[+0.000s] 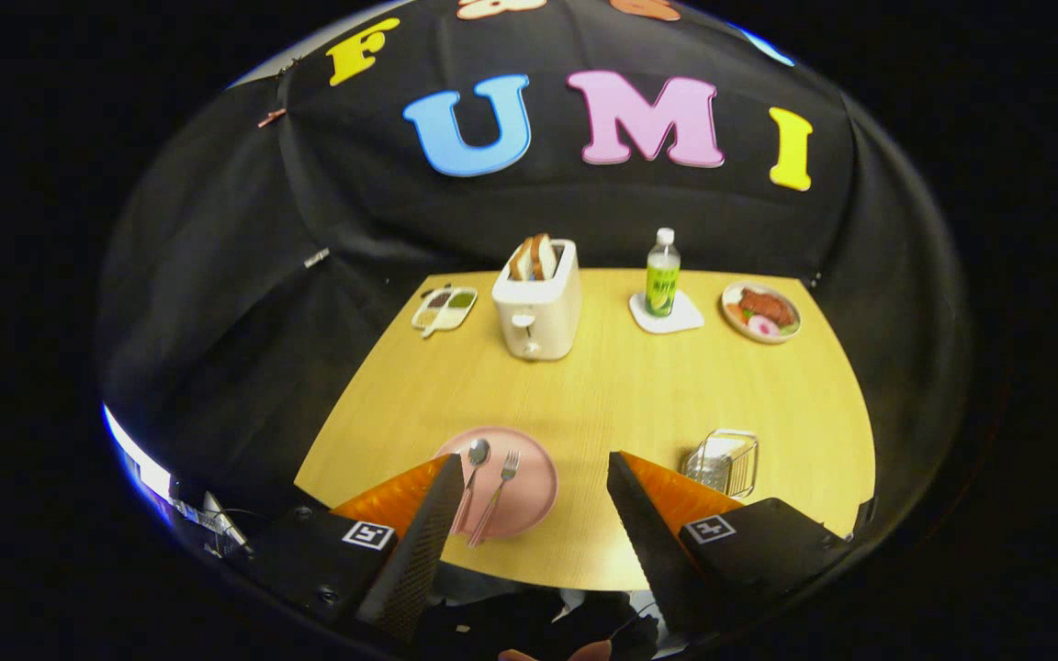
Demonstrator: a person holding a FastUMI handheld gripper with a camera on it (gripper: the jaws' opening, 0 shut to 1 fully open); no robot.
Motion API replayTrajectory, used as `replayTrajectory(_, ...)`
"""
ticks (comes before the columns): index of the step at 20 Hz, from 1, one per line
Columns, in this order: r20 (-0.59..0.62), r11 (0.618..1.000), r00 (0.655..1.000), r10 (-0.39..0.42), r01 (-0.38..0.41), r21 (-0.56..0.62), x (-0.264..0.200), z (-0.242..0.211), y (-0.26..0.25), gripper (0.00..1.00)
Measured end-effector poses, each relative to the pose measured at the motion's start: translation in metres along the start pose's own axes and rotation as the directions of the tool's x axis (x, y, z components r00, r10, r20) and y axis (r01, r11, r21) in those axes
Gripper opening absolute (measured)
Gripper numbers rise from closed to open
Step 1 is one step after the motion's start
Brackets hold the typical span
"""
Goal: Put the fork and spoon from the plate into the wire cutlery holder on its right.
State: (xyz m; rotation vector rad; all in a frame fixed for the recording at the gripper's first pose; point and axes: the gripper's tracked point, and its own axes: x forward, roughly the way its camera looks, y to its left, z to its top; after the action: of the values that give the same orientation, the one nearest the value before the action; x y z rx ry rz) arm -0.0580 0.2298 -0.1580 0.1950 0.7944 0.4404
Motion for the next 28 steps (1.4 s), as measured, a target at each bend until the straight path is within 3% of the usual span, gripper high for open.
replayTrajectory(5,-0.265,0.998,0.963,0.047,-0.053,-0.016,0.042,-0.07,0.03,0.93)
replayTrajectory(7,-0.339,0.998,0.939,0.061,-0.068,-0.007,0.057,-0.091,0.04,0.85)
replayTrajectory(16,-0.493,0.999,0.869,0.045,-0.043,0.016,0.137,-0.143,0.055,0.6)
replayTrajectory(20,-0.556,0.998,0.83,0.052,-0.029,0.049,0.156,-0.167,0.064,0.59)
replayTrajectory(22,-0.583,0.997,0.812,0.038,0.005,0.071,0.164,-0.175,0.061,0.48)
replayTrajectory(25,-0.613,0.995,0.789,0.029,0.033,0.089,0.173,-0.188,0.059,0.48)
replayTrajectory(28,-0.637,0.993,0.771,0.021,0.056,0.101,0.178,-0.187,0.051,0.2)
